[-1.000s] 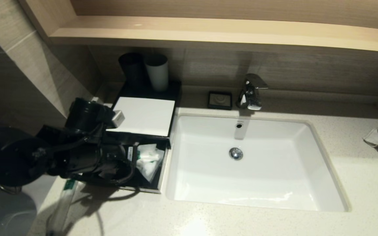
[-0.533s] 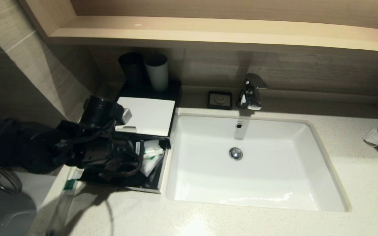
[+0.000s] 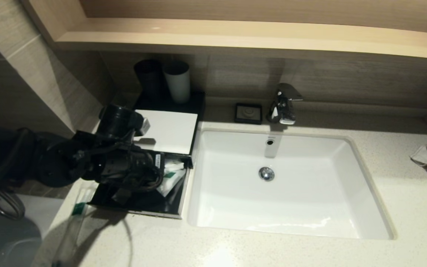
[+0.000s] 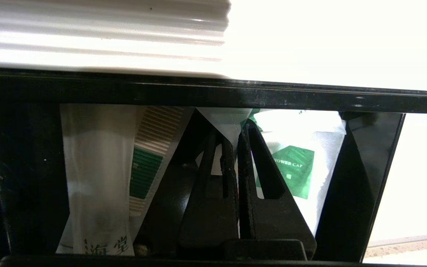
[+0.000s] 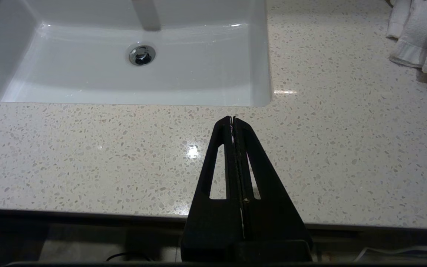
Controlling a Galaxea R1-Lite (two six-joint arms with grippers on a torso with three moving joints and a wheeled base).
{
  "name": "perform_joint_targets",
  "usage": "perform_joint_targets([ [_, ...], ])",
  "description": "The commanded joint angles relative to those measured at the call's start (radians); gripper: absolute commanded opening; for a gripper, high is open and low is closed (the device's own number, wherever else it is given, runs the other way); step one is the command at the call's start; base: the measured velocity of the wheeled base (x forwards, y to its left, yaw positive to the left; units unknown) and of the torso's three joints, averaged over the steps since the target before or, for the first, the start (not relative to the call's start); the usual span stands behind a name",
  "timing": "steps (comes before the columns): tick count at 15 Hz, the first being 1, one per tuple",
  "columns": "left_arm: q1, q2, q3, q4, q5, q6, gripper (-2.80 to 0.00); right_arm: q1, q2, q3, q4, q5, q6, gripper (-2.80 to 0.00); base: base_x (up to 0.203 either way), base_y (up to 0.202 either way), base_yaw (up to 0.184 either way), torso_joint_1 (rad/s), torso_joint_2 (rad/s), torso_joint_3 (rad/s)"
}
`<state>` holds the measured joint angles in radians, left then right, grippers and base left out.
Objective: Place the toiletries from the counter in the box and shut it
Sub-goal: Place the bathroom toiletry into the drawer
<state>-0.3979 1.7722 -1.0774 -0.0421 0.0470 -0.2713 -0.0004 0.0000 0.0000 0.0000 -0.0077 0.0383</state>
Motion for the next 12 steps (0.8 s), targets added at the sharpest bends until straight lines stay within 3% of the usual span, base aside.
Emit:
perform_joint_targets([
  [1,0.001,0.007,-0.002,-0.001,0.001,-0.002,-2.8,0.0,0.0,0.0,0.0,0.0,0.0,-2.8,0.0,0.0,0.0,0.0,0.0,0.0],
  [11,-0.001,-0.001,-0.01,-0.001,0.03,-0.014,-2.8,0.0,0.0,0.0,0.0,0.0,0.0,-2.8,0.0,0.0,0.0,0.0,0.0,0.0],
  [12,-0.001,-0.005,-0.01,-0.001,0.031,-0.016,0.0,0.0,0.0,0.0,0.0,0.0,0.0,-2.8,0.0,0.0,0.0,0.0,0.0,0.0],
])
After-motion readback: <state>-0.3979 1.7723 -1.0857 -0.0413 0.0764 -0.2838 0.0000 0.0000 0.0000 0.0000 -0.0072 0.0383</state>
